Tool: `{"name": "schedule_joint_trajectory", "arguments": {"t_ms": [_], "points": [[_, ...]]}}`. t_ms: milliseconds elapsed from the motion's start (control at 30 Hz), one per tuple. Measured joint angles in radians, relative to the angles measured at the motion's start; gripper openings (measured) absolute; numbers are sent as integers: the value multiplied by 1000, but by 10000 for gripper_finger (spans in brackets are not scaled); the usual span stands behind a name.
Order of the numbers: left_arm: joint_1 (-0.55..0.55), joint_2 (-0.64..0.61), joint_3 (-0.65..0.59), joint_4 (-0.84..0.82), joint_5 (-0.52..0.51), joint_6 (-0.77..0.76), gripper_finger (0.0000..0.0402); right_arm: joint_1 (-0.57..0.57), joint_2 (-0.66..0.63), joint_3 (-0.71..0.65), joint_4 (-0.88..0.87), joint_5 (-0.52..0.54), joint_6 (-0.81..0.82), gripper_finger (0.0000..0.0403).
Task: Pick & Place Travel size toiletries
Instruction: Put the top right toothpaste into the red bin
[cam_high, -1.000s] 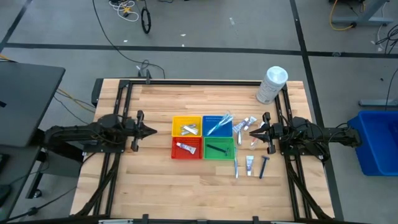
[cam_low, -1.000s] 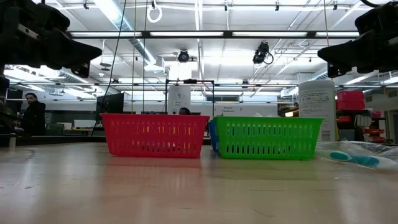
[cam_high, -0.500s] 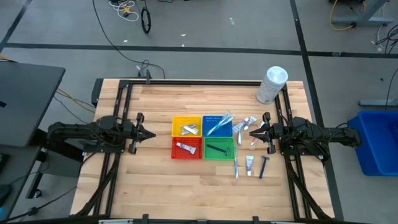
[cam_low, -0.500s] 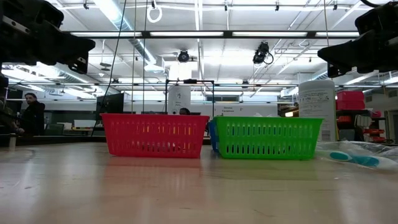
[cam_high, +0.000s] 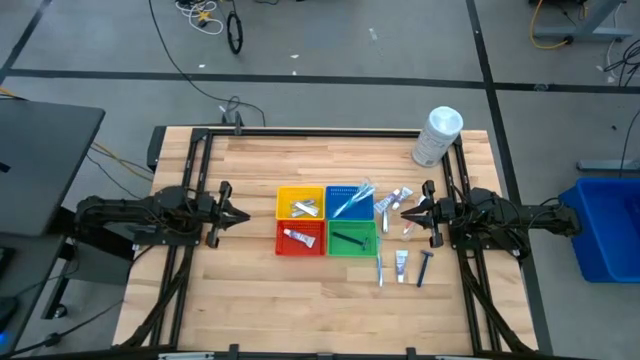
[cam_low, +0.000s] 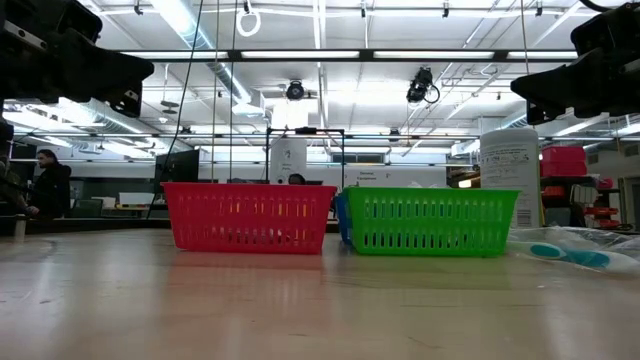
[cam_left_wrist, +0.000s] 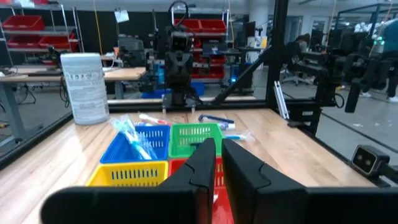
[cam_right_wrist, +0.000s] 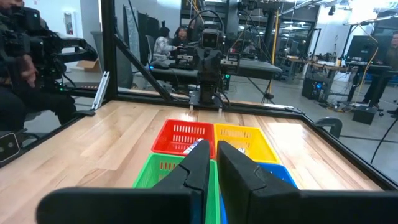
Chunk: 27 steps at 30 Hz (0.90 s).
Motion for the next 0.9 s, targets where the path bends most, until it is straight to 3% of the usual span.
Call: {"name": "schedule_joint_trajectory", "arguments": {"t_ms": [900], "points": [[0,0,0,13,-2,-1,32,0,0,0,0,0,0,40]]}}
